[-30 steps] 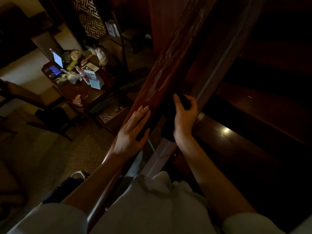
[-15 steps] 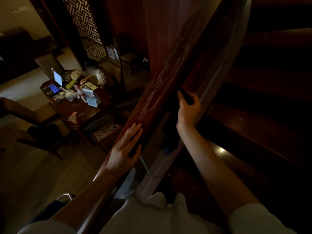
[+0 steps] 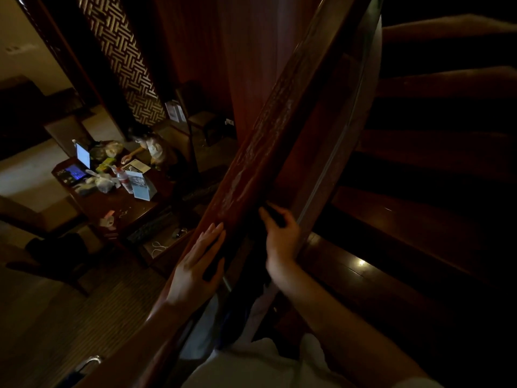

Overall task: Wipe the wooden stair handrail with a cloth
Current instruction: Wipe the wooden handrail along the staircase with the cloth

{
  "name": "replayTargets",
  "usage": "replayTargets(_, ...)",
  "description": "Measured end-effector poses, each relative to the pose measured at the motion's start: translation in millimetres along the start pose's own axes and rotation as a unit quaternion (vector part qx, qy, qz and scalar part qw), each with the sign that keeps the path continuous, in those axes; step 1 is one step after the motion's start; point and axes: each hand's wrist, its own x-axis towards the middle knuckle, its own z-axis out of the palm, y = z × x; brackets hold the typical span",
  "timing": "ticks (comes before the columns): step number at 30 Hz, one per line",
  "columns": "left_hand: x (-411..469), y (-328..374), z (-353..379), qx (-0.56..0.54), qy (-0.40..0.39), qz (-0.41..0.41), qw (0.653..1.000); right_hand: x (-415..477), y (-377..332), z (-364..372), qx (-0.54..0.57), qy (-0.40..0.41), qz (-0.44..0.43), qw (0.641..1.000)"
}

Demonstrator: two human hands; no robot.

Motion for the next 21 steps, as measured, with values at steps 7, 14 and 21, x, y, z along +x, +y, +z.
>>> replayTargets(7,1.1,2.0,-3.1,-0.001,-0.004,-0.002,1.0,37.4,-51.1,12.0,0.002,0.028,-0.05,0.998)
replayTargets(14,3.1,3.5,-4.5,0.004,-0.014,-0.001,1.0,-38.4,43.8,-13.0,-0.014,-0.034,0.055,0.998)
replayTargets(21,-0.3,0.7,-7.4,-0.029,-0.039,-0.029,0.998,-71.1,62.9,-13.5,-0.054,-0.083,-0.006,0.995)
